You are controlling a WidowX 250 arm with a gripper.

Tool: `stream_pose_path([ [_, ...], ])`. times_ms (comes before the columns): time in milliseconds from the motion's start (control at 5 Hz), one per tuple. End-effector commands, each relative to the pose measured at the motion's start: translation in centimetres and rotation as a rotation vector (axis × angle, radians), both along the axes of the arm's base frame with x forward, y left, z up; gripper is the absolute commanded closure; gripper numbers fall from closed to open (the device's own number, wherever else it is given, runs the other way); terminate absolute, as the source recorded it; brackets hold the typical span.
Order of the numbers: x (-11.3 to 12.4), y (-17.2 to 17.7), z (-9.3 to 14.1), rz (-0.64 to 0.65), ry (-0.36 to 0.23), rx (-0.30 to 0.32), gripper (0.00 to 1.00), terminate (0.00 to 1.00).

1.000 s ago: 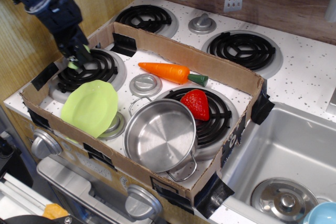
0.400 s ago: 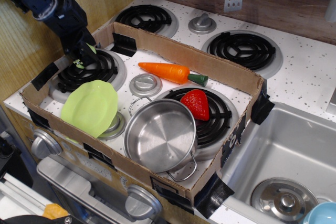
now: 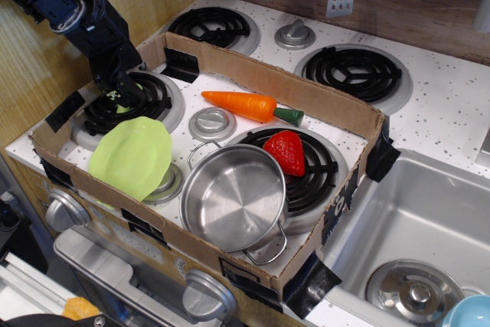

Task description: Take broccoli out of pan

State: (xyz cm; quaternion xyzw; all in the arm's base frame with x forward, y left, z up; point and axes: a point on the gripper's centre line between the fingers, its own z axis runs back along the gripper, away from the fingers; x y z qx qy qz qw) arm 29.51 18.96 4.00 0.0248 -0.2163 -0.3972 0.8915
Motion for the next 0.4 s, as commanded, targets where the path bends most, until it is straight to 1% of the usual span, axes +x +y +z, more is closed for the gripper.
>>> stream_pose_path([
  [0,2.9,-0.9,5.3,-0.015,0.008,0.012,0.00,0.00],
  [200,4.2,-3.3,7.1,0.036,0.063,0.076,0.00,1.00],
])
